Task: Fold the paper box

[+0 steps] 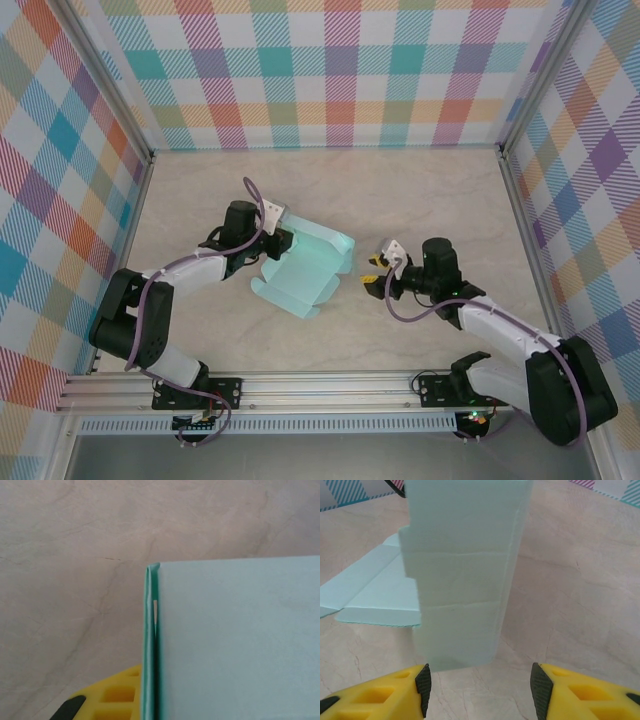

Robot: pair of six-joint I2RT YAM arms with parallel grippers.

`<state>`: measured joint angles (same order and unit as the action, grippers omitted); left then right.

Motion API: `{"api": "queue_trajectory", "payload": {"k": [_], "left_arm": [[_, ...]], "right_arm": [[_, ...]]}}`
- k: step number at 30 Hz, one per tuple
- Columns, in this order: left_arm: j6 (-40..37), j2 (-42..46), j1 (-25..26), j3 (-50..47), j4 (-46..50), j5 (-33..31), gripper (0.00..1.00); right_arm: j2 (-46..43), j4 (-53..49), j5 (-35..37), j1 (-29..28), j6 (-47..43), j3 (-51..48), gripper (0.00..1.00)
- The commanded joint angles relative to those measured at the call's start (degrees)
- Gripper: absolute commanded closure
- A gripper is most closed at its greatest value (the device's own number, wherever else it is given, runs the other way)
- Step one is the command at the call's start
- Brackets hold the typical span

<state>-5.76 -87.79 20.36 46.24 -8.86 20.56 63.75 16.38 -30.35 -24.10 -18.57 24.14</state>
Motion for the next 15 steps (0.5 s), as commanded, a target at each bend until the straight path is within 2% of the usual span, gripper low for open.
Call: {"api": "queue_trajectory", "payload": {"k": [1, 6, 15], "left_arm": [[0.3, 1.0, -0.5, 1.7, 1.4, 3.5, 0.88], [2.8, -0.2, -0.5, 2.5, 1.2, 5.8, 0.89], [5.8, -0.8, -0.5, 1.5, -0.5, 5.7, 0.89]], "right_arm": [[2.5, 5.1, -2.2, -0.5, -3.7, 3.4, 0.44], [7.8, 6.3, -2.5, -3.0, -6.5, 6.9, 0.47], [13.1, 9.4, -0.3, -5.8, -4.0, 10.7, 0.52]]}}
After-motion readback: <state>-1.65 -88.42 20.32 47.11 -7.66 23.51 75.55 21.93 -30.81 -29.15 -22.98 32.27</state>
